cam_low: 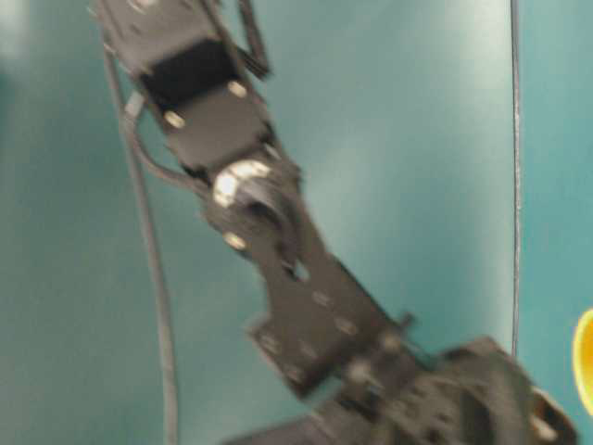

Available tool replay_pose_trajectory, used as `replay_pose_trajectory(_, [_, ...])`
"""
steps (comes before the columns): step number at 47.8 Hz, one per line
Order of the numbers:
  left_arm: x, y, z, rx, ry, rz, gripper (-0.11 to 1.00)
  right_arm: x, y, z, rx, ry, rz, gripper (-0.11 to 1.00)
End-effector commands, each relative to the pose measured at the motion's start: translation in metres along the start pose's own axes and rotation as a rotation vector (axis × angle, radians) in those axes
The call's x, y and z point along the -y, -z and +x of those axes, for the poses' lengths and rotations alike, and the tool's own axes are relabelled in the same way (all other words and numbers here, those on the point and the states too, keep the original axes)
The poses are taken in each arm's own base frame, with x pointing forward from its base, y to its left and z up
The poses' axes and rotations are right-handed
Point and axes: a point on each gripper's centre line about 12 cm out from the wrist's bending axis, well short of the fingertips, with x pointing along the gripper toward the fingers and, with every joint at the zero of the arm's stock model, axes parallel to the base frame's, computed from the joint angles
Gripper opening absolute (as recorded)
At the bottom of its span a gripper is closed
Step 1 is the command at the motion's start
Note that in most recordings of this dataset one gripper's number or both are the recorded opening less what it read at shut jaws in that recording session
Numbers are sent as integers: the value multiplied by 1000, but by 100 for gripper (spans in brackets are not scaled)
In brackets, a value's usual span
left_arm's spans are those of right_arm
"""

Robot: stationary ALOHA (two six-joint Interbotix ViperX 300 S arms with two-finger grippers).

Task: Move the block toward the cup with right arm.
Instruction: 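Lower the open right gripper over the orange cube beside the cup, then close the right gripper on the orange cube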

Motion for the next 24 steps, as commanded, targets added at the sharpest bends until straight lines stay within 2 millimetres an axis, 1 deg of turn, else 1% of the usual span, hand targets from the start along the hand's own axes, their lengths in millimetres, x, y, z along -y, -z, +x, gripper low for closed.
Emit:
replay_pose_trajectory(1, [0,-9,4,21,-1,0,0,-10,-18,-5,48,-21,0,62])
replay_pose_trajectory(7, [0,-9,4,20,-1,2,0,-10,-11,7,31,-19,0,62])
replay_pose_trajectory(13, [0,-9,4,20,-1,2,0,-11,-4,20,16,-20,37,63])
replay_pose_trajectory(20, [0,-9,4,18,-1,2,0,-13,-3,32,19,-24,100,63])
replay_pose_trajectory(24, [0,-9,4,18,-2,0,0,-13,-4,37,24,-25,105,63])
